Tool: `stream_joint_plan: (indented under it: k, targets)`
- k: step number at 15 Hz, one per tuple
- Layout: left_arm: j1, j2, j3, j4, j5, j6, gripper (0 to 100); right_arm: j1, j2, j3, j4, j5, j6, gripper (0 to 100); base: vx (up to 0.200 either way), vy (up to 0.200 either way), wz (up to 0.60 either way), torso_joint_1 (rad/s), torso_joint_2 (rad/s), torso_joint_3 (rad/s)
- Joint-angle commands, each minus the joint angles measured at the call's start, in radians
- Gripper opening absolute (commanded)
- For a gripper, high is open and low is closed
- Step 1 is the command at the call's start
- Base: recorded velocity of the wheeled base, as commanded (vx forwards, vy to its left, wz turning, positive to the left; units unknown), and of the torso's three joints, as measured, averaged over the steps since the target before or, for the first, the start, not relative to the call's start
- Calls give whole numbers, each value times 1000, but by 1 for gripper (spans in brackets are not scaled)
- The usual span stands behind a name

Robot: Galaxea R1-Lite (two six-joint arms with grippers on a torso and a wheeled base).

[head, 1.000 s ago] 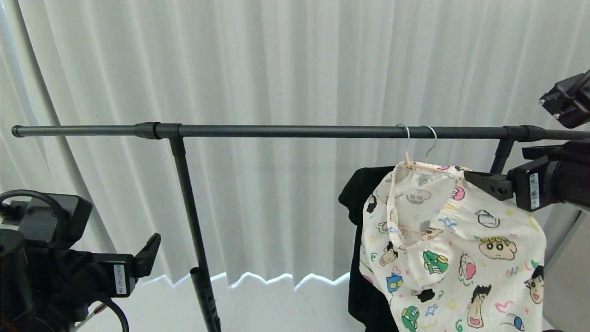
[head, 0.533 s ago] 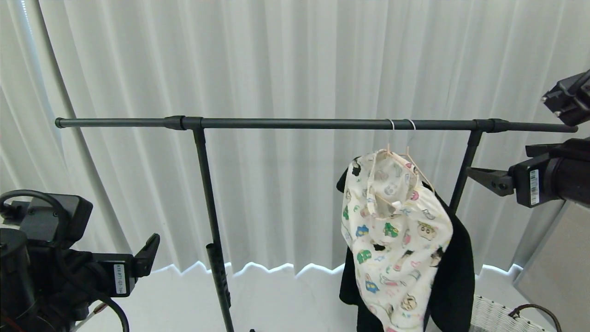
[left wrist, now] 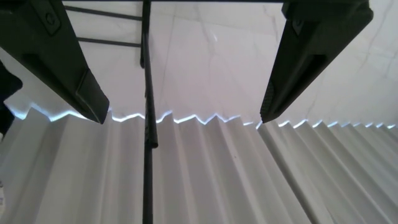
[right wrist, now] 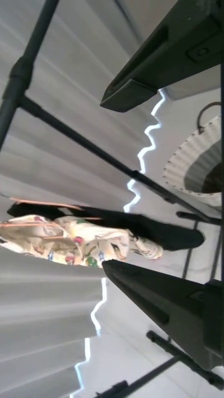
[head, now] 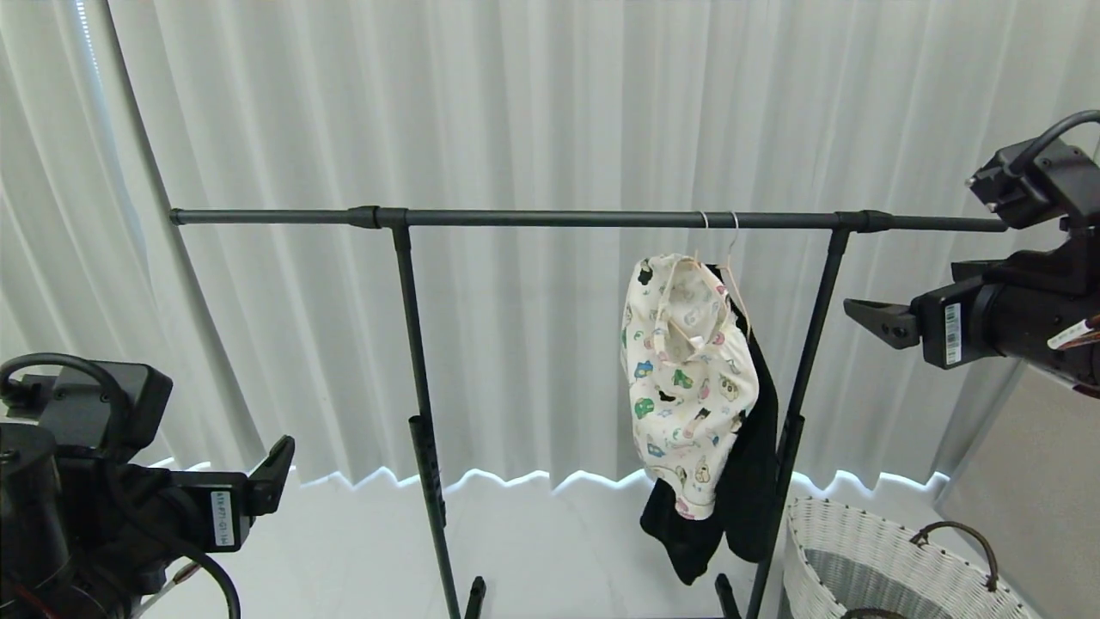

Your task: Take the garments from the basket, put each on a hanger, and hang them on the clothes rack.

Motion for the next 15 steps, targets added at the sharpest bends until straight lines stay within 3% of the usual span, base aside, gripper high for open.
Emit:
stream_joint_plan:
  k: [1,4,7,10,15]
  targets:
    - [11,2,0,0,0,0,100,-7,7,20,-3,-1,-7,100,-200,0,0,2,7,2]
    - [17,0,1,0,0,0,100,-7,-4,37,-12,-1,-19,100,-200,0,0,-1,2,4]
    - [28,0,7,0,0,-3,100,-7,-11,41,-7,-53,-32,100,0,0,0,0,0,0]
    - [125,-7,50,0,0,-3,100,-27,-25,66,-7,-63,-33,100,0,0,0,-111,286,165]
    - [344,-55,144,0,-6,-25,100,-134,-87,144,-9,-58,-33,100,0,0,0,-209,476,274]
